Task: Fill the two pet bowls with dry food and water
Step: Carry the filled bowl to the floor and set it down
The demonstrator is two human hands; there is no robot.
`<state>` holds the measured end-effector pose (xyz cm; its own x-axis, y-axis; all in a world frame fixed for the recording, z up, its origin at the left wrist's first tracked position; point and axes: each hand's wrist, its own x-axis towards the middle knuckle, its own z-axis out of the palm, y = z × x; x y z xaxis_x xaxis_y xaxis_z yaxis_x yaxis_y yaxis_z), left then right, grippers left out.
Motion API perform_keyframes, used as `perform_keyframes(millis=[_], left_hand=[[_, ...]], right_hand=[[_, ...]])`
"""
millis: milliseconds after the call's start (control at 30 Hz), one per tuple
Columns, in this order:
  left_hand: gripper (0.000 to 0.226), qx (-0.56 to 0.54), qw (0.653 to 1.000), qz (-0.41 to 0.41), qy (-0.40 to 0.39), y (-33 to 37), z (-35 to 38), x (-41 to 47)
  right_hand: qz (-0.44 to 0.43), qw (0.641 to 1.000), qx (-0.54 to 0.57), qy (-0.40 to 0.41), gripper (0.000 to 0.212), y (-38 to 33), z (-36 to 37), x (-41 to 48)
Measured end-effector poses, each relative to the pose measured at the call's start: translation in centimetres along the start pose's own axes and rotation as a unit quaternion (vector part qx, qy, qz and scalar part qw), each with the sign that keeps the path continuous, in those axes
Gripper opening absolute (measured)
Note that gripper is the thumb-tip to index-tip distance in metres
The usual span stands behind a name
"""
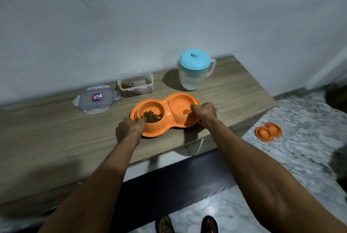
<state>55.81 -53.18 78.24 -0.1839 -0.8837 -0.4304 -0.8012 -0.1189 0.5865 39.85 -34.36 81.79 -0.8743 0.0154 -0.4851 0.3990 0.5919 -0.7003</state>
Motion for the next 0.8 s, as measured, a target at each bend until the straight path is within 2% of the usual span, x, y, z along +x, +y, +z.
perform_keyframes(millis=[333, 400, 533, 800], left_hand=[[0.063, -0.016, 0.998, 0.057, -0.032, 4.4, 5.5, -13.0], [0.057, -0.041, 0.995, 0.068, -0.061, 5.4, 7.8, -16.1], [0.054, -0.056, 0.991, 0.089, -0.082, 6.9, 13.0, -22.2], [0.054, -0.088, 0.981, 0.129, -0.117, 9.4, 24.1, -34.0]], right_hand=[[-0.005, 0.998, 0.045, 0.042, 0.035, 5.9, -13.2, 0.6], [0.003, 0.998, 0.044, 0.052, 0.036, 7.6, -16.8, 1.2], [0.019, 0.996, 0.057, 0.069, 0.052, 11.3, -24.4, 2.5], [0.015, 0.992, 0.077, 0.096, 0.036, 18.9, -39.5, 5.3]])
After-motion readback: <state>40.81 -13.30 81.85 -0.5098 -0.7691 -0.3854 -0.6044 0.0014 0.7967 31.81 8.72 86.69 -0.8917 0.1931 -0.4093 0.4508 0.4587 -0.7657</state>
